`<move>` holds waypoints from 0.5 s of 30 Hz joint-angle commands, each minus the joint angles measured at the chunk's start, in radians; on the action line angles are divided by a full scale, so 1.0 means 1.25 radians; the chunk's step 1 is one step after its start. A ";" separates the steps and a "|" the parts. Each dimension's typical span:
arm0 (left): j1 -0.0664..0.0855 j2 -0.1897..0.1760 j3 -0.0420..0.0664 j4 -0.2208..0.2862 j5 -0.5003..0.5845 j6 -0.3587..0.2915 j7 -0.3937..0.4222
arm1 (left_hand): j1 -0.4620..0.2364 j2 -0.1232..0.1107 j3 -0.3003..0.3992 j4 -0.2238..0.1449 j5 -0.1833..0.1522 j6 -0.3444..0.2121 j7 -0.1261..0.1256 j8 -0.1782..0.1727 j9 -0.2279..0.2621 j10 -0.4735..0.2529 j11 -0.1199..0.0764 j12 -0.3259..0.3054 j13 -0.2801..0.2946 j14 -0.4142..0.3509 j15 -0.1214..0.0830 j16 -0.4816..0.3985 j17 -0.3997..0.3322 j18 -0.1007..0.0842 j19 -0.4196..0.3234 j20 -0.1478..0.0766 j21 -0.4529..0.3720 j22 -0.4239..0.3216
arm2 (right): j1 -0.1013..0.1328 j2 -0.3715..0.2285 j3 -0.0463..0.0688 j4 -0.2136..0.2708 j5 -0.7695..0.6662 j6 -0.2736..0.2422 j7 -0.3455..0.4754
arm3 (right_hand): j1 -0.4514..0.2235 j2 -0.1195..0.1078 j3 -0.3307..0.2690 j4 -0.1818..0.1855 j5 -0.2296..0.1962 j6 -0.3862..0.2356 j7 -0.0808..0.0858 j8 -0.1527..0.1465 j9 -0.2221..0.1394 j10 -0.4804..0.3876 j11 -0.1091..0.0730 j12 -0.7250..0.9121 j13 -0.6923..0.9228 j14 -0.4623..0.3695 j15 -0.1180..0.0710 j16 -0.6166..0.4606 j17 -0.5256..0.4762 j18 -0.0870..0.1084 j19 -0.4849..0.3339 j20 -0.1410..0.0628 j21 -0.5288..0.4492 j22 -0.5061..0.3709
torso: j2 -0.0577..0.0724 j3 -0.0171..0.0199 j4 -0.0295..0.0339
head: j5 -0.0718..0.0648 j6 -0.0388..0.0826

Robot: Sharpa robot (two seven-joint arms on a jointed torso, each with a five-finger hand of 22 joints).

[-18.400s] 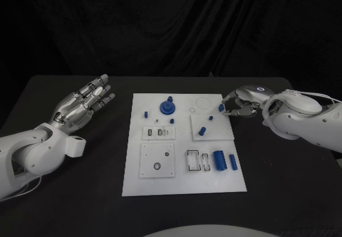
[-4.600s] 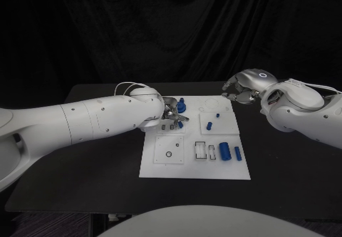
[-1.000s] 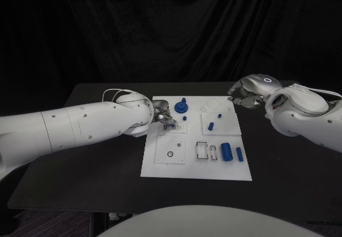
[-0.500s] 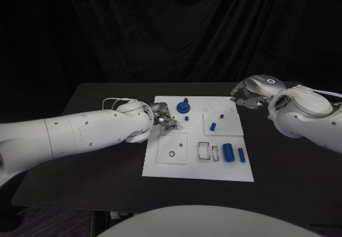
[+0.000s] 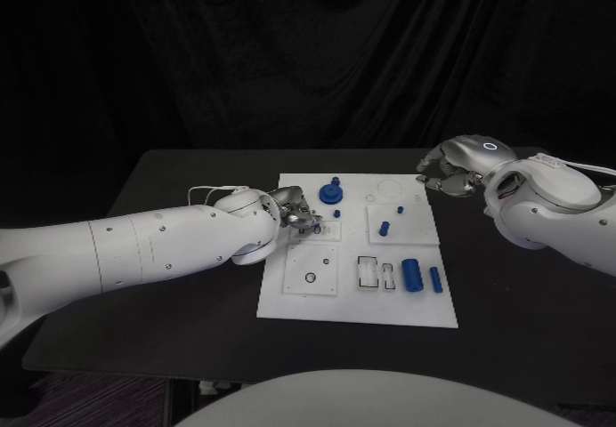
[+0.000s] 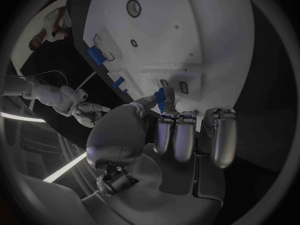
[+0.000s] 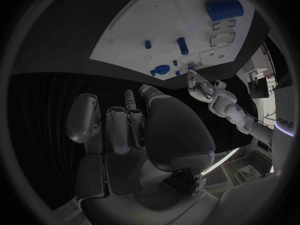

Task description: Assemble the parts on the task board

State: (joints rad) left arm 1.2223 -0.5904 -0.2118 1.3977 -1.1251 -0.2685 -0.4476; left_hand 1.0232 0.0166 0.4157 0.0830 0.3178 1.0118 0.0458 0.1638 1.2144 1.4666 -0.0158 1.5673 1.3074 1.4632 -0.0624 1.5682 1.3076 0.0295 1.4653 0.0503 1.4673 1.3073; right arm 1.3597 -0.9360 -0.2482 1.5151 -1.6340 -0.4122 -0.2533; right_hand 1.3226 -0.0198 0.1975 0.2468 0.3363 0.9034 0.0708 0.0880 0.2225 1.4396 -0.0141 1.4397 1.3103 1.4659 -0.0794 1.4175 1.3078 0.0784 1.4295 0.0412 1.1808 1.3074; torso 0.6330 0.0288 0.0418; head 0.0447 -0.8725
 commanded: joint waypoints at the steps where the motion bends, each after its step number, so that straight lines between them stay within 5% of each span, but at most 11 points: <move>1: -0.003 0.004 0.001 -0.003 0.002 -0.017 -0.003 | -0.011 -0.001 0.000 0.006 -0.008 0.006 -0.002 0.002 0.000 0.083 -0.007 0.003 0.211 0.086 -0.006 0.002 0.211 -0.001 0.031 -0.005 -0.002 0.181 | -0.002 -0.001 0.001 0.001 -0.003 -0.006 -0.016 | 0.005 0.000 0.004 0.000 0.004 -0.003 -0.001 -0.002 -0.001 -0.005 -0.001 -0.003 0.119 0.044 0.006 -0.002 0.115 0.000 -0.006 0.000 -0.005 0.128 | 0.000 -0.0002 0.0012 | -0.001 0.000; 15: -0.008 0.007 0.001 -0.008 0.002 0.025 -0.005 | -0.021 -0.001 -0.005 0.025 -0.033 0.007 -0.001 -0.001 0.000 0.083 -0.007 0.003 0.211 0.086 -0.006 0.002 0.211 0.000 0.030 -0.006 -0.004 0.180 | -0.002 0.001 0.001 0.000 -0.003 -0.001 -0.018 | 0.005 -0.001 0.004 -0.001 0.005 -0.003 -0.001 -0.002 -0.001 -0.004 -0.002 -0.003 0.119 0.043 0.006 -0.003 0.115 0.000 -0.007 0.000 -0.005 0.128 | 0.001 -0.0005 0.0008 | -0.002 0.000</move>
State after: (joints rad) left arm 1.2143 -0.5818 -0.2120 1.3856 -1.1251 -0.2587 -0.4562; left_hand 1.0074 0.0139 0.4102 0.1078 0.2830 1.0167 0.0408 0.1637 1.2148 1.4666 -0.0158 1.5673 1.3074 1.4670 -0.0661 1.5682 1.3075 0.0295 1.4653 0.0503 1.4672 1.3081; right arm 1.3597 -0.9340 -0.2482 1.5147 -1.6340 -0.4118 -0.2564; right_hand 1.3226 -0.0199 0.1975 0.2468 0.3362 0.9034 0.0708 0.0880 0.2226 1.4397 -0.0142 1.4398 1.3102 1.4659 -0.0794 1.4175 1.3076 0.0783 1.4295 0.0412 1.1809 1.3080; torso 0.6336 0.0280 0.0422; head 0.0419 -0.8725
